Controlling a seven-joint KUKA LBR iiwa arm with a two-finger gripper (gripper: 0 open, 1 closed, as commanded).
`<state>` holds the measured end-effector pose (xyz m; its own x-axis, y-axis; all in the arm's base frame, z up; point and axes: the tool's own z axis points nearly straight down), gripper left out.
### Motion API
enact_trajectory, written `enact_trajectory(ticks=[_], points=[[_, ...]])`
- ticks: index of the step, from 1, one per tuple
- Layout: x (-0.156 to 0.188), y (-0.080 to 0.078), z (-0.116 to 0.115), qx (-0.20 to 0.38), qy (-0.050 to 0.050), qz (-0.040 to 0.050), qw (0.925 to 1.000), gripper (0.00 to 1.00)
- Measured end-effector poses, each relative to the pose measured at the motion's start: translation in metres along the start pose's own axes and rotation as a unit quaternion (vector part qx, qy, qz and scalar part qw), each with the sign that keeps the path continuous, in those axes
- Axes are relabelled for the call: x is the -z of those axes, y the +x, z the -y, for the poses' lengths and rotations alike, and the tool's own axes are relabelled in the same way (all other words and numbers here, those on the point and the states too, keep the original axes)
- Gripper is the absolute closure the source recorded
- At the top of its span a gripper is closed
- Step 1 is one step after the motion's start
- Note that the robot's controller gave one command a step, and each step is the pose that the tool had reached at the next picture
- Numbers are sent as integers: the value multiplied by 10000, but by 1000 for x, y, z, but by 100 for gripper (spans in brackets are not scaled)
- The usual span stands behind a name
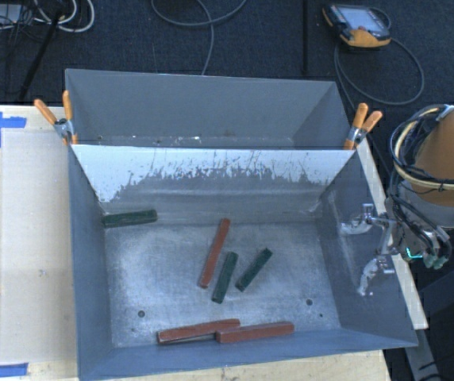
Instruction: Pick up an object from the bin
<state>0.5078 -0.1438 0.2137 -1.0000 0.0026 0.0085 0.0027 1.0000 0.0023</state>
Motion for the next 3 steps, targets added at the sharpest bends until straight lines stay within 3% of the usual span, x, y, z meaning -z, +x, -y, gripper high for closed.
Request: enact_trajectory(ticks=[1, 2, 3], points=[[4, -2, -1, 17, 9, 38, 10000, 0], [-50, -20, -42, 73, 19, 70, 9999, 0], [-74, -78, -51, -207, 3, 41, 9998, 0]])
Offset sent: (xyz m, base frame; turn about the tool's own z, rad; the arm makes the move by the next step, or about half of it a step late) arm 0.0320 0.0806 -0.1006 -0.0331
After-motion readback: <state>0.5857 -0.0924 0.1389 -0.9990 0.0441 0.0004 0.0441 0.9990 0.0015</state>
